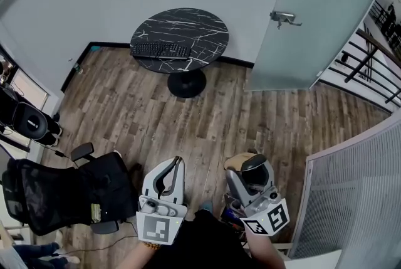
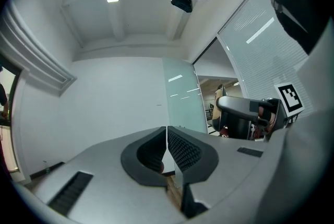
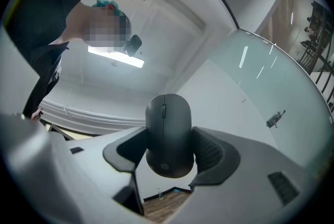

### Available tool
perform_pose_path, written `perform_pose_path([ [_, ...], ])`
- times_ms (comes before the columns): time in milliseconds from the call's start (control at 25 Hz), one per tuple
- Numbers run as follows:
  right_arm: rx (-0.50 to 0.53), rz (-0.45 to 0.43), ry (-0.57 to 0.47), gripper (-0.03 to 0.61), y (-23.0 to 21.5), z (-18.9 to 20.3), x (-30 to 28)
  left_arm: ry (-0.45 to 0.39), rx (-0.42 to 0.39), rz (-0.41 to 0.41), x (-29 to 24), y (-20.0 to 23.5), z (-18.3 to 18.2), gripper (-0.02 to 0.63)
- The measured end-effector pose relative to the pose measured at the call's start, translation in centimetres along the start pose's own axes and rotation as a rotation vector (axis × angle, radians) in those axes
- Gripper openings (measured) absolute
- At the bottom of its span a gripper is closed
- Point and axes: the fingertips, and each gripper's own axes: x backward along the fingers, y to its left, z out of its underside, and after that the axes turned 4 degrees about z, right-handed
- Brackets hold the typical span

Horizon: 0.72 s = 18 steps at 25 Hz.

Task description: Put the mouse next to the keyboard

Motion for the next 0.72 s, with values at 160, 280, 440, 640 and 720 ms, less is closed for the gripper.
perform_pose_path([
  [160, 0.010, 0.017, 0.003, 0.285, -1.1, 0.4, -0.9, -0.020, 0.004, 0.029, -1.7, 0.6, 0.2, 0.020],
  [280, 0.037, 0.032, 0.006, 0.285, -1.6, 0.6, -2.3, -0.039, 0.011, 0.056, -3.4, 1.5, 0.7, 0.020],
  [440, 0.070, 0.050, 0.013, 0.285, -1.7, 0.9, -5.2, -0.063, 0.038, 0.098, -5.6, 3.6, 0.7, 0.020],
  [640, 0.099, 0.052, 0.012, 0.285, -1.5, 1.6, -10.6, -0.076, 0.057, 0.126, -8.1, 8.2, 0.1, 0.020],
  [720, 0.105, 0.056, 0.014, 0.285, -1.5, 2.1, -13.0, -0.079, 0.057, 0.130, -8.9, 10.5, -0.1, 0.020],
])
